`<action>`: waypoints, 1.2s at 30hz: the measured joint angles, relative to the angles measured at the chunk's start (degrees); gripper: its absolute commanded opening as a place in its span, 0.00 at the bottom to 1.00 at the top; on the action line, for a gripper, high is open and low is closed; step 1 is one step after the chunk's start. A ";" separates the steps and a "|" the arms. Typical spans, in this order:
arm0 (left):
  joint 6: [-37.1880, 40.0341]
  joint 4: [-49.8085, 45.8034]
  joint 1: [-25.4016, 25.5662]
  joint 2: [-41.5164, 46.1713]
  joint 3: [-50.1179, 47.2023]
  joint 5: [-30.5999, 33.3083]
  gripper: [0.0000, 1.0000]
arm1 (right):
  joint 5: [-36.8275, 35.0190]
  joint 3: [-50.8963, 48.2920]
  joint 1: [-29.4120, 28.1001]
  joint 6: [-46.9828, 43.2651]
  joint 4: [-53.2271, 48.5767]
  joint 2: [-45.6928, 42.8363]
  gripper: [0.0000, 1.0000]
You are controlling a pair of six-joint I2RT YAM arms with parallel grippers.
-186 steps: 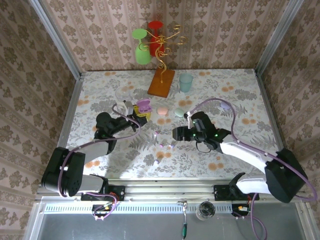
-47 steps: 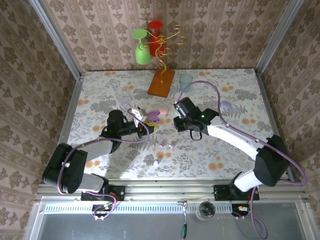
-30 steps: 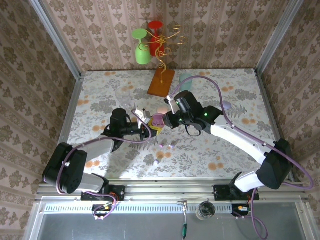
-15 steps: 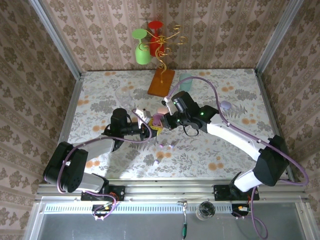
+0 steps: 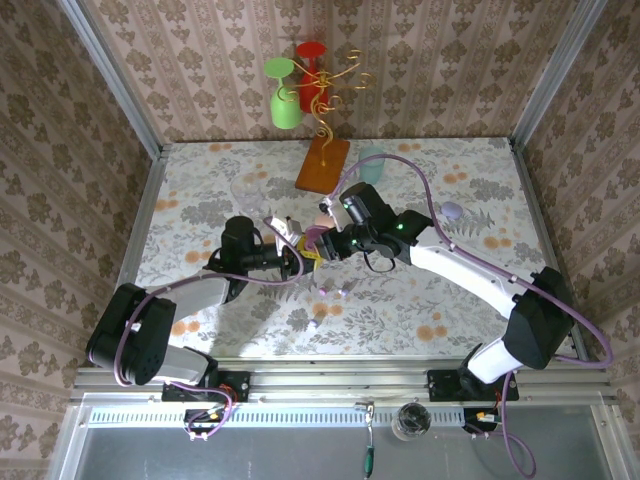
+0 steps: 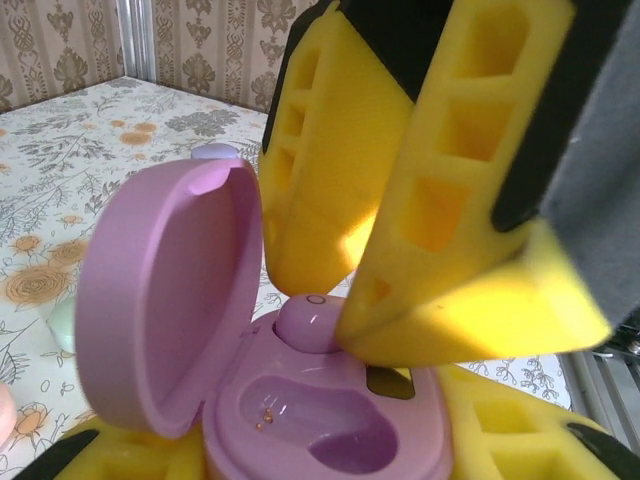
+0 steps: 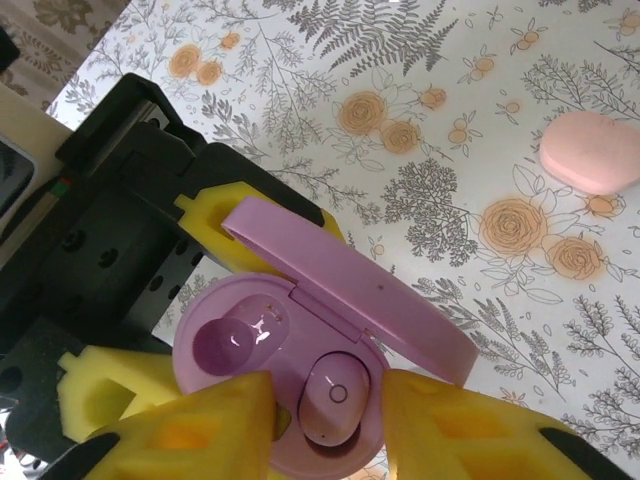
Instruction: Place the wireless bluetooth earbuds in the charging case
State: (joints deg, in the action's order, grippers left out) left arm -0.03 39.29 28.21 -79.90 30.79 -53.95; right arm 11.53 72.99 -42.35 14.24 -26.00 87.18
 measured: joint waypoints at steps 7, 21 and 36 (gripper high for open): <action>-0.63 1.86 -0.52 0.00 -0.02 0.00 0.34 | -1.20 -0.59 -0.24 -0.22 0.76 -1.81 0.52; -6.03 9.25 -9.11 4.26 -5.40 0.55 0.35 | -8.41 -13.68 2.23 8.92 11.28 -12.28 0.56; -5.68 5.66 -13.68 17.68 -6.80 10.84 0.34 | 1.77 -10.49 0.59 18.10 9.97 12.90 0.54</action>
State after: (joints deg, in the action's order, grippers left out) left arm -5.72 44.95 14.52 -62.22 23.99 -43.11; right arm 13.30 62.50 -41.76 32.34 -16.03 100.07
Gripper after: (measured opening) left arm 0.396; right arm 0.553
